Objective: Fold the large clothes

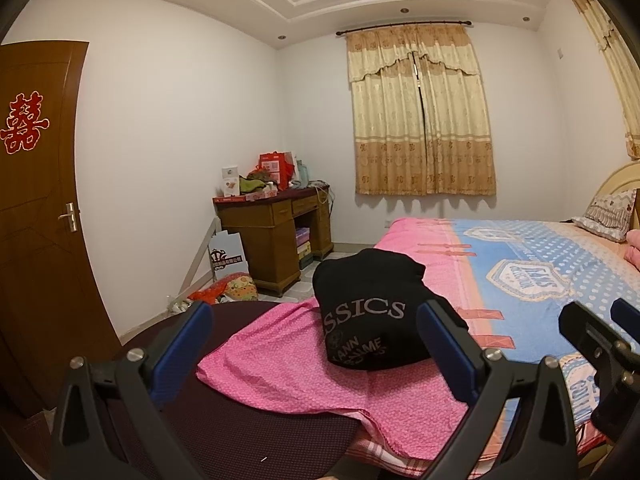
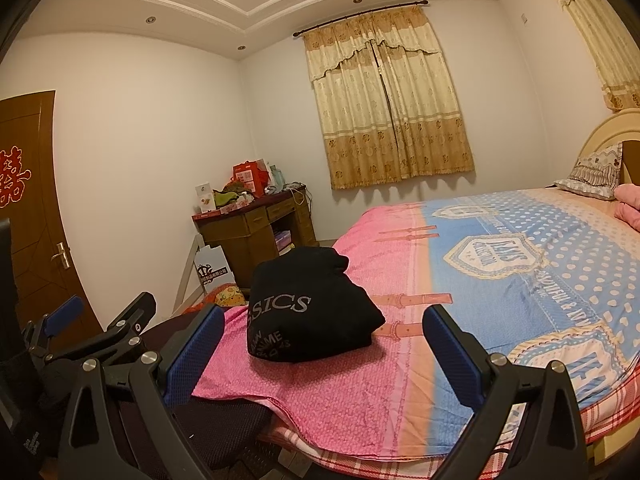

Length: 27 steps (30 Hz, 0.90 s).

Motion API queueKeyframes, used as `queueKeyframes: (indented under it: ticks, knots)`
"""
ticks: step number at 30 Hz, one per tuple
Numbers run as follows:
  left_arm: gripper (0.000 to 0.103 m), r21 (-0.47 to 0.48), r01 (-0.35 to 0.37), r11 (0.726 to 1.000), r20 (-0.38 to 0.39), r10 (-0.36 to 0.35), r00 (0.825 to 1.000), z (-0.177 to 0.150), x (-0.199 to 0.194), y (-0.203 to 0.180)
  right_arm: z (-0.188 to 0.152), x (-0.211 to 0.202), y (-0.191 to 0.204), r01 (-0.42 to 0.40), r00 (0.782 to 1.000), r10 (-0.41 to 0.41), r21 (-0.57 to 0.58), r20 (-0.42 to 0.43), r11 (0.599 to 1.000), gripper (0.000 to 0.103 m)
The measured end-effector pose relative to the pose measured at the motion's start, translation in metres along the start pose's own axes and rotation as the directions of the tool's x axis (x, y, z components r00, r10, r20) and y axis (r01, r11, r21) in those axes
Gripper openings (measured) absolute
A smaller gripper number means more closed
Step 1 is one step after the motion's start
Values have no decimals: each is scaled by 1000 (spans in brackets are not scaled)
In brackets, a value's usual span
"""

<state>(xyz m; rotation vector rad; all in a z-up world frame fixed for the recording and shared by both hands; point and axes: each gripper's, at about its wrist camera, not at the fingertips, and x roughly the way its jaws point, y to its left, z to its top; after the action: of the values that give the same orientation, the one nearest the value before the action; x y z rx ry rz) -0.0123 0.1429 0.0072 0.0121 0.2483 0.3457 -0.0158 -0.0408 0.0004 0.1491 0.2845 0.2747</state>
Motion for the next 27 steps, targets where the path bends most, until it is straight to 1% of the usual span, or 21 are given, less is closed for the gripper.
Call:
queueKeyframes:
  ticks: [7,15,24,27]
  knots:
    - [103,1,-1,1000,-14,1,1000,1,3,0,-1,3,-2,0,1000,0,6,-7,1000,100]
    - [103,20,-51,999,-1,51,999,3,3,-1,-4,4,-3,0,1000,0,7,-17,1000,100]
    - [103,33,-41,999,-12,41,999,3,5,-2,-6,4,-3,0,1000,0,5,-21,1000,100]
    - [103,34,-28,999,-11,28,1000,3,5,-2,-7,4,-3,1,1000,-1,7,-24,1000,100]
